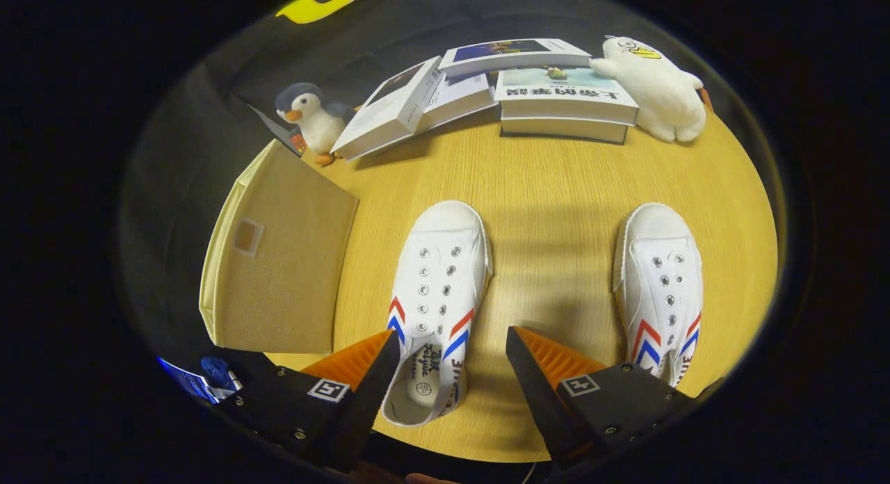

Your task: Open the storage box then place both shoes into the box .Put the left shoe in first, then the right shoe, with the right side of both shoes facing outward in a uniform manner.

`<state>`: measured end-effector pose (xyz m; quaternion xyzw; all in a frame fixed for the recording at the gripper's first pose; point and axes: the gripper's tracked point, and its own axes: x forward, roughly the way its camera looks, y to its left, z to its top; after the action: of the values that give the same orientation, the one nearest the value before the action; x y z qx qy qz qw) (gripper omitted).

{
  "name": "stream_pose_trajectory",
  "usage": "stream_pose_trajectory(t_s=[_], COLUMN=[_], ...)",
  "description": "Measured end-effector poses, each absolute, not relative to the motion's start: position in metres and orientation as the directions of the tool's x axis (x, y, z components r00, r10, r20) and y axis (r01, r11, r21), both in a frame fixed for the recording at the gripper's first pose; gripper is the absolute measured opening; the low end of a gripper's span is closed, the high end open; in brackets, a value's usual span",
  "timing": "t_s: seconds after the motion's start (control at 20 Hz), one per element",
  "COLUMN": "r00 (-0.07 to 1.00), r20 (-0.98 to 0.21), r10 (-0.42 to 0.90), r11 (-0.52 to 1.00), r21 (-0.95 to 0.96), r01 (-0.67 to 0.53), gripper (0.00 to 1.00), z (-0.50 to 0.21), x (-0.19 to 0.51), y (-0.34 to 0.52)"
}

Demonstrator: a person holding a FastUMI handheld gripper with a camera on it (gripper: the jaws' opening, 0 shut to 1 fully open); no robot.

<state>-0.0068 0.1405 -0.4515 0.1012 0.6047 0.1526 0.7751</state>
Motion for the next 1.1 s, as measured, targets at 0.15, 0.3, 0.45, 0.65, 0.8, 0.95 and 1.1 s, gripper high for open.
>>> stream_pose_trajectory(t_s=[0.15, 0.3, 0.45, 0.65, 0.8, 0.95, 1.1], r00=[0.179, 0.137, 0.104, 0.107, 0.094, 0.067, 0.070], r20=[-0.928, -0.941, -0.931, -0.941, -0.951, -0.956, -0.953], r10=[0.325, 0.309, 0.349, 0.320, 0.295, 0.287, 0.296], r11=[0.944, 0.950, 0.936, 0.945, 0.952, 0.954, 0.952], r21=[0.309, 0.297, 0.342, 0.310, 0.284, 0.279, 0.289], r01=[-0.115, -0.099, -0.081, -0.101, -0.116, -0.112, -0.098], gripper=[0.88, 0.83, 0.48, 0.09, 0.03, 0.03, 0.03], z=[-0.467, -0.482, -0.486, -0.483, -0.474, -0.461, -0.439], x=[-0.011, -0.015, -0.019, -0.018, -0.019, -0.024, -0.023], y=[0.136, 0.136, 0.148, 0.147, 0.143, 0.142, 0.143])
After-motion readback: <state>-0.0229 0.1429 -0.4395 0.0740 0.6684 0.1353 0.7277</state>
